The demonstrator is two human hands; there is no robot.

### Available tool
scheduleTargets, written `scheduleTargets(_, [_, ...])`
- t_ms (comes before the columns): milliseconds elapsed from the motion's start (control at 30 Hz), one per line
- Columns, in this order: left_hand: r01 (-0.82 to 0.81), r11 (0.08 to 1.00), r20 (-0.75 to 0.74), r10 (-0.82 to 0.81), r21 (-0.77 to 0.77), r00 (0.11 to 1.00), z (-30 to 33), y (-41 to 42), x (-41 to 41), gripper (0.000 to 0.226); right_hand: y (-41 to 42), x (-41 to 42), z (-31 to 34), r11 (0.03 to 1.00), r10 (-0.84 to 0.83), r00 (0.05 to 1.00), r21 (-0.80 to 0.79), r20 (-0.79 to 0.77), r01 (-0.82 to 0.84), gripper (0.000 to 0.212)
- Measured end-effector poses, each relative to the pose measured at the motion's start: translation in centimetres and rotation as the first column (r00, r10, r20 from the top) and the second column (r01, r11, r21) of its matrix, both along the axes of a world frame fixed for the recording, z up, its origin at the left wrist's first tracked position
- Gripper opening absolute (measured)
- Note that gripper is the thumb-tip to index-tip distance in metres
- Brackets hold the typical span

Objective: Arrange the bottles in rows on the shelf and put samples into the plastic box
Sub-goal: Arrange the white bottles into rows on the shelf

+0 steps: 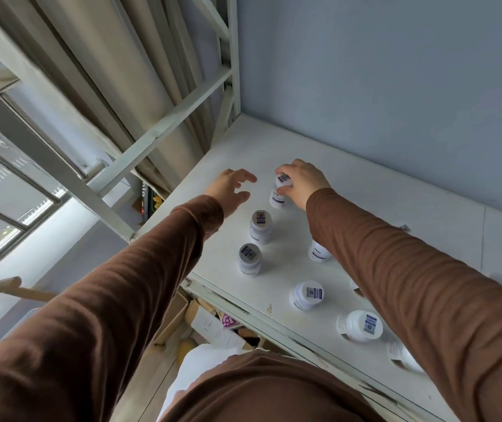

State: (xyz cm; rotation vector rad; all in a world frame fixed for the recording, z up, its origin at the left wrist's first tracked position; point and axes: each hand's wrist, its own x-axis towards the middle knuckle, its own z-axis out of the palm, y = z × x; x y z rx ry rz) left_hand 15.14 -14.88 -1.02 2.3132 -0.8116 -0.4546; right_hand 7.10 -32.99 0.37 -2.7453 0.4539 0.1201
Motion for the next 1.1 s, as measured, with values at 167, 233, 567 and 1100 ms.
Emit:
scheduleTargets(167, [0.011,0.999,0.074,-0.014,0.047,0.997,0.1,0.9,-0.8,0.031,0.6,-0.3,-0.2,1.0,0.005,1.0,0.024,-0.022,-0.004,0.058])
scheduleTargets(233, [0.025,0.997,0.123,-0.034,0.074,0.992,0.6,1.3,-1.0,0.03,0.7,-0.9,0.5,1.0,-0.001,1.0,0.01,0.014,0.001,0.058])
scheduleTargets(567, [0.111,0.983,0.427,-0.164,0.146,0.89,5.5,6.0,-6.8,0.034,3.9,-8.8,5.2,0.99,0.143,0.972,-0.026,0.187,-0.141,0.036])
scheduleTargets(1100, [0.086,0.99,0.32,-0.119,0.115,0.94,0.1,7.3,-21.0,0.04,4.8,-19.4,1.4,0.884,0.461,0.88,-0.024,-0.116,-0.467,0.042])
